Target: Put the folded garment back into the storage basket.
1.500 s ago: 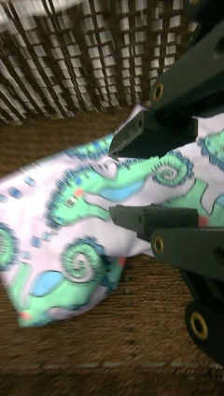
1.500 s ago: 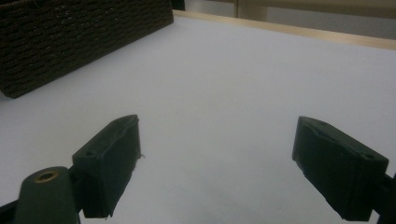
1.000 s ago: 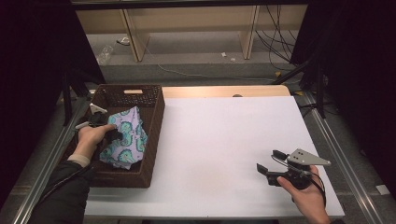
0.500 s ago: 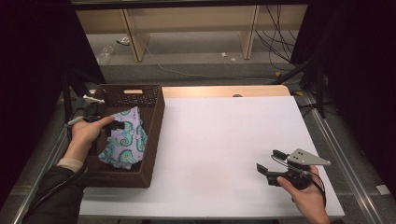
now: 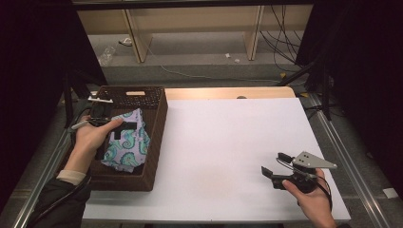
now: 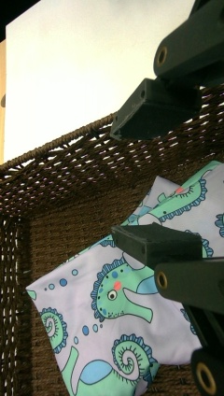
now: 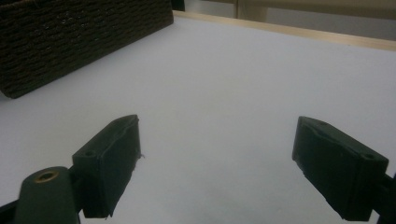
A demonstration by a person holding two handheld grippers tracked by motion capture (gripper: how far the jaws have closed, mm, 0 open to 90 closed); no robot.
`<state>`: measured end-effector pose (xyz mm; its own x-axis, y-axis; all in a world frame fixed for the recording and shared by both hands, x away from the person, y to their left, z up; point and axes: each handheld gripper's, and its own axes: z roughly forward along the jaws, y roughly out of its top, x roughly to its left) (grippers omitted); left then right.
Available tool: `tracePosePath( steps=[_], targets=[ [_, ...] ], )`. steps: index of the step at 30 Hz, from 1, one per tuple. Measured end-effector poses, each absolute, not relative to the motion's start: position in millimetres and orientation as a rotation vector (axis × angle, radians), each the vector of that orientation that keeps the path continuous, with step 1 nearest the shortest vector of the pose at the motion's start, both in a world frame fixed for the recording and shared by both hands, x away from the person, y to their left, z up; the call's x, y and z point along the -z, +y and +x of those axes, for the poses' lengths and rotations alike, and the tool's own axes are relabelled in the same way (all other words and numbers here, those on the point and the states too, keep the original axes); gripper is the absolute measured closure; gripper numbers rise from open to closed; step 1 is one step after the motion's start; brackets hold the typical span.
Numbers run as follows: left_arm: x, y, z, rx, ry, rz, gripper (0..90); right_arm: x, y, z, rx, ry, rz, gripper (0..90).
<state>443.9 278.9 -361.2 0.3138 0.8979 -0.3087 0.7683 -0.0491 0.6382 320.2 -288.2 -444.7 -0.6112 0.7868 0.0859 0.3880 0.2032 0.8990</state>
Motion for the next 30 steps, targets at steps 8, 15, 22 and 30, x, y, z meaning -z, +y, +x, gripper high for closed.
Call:
tracePosePath(
  steps=[8, 15, 22, 30],
  targets=[
    [358.7, 272.3, 434.6, -0.234, 1.427, 1.867, 39.6, 444.8, -288.2, 320.3, -1.381, 2.093, 1.094, 15.9],
    [358.5, 262.9, 424.4, -0.244, 1.401, 1.869, 30.1, 444.6, -288.2, 320.1, -1.381, 2.091, 1.096, 15.9],
    [357.3, 253.2, 411.6, -0.291, 1.369, 1.895, 20.3, 444.5, -288.1, 320.0, -1.382, 2.09, 1.095, 15.9],
    [357.6, 240.2, 397.6, -0.338, 1.296, 1.925, 16.4, 444.5, -288.2, 320.0, -1.378, 2.093, 1.091, 15.9]
  ],
)
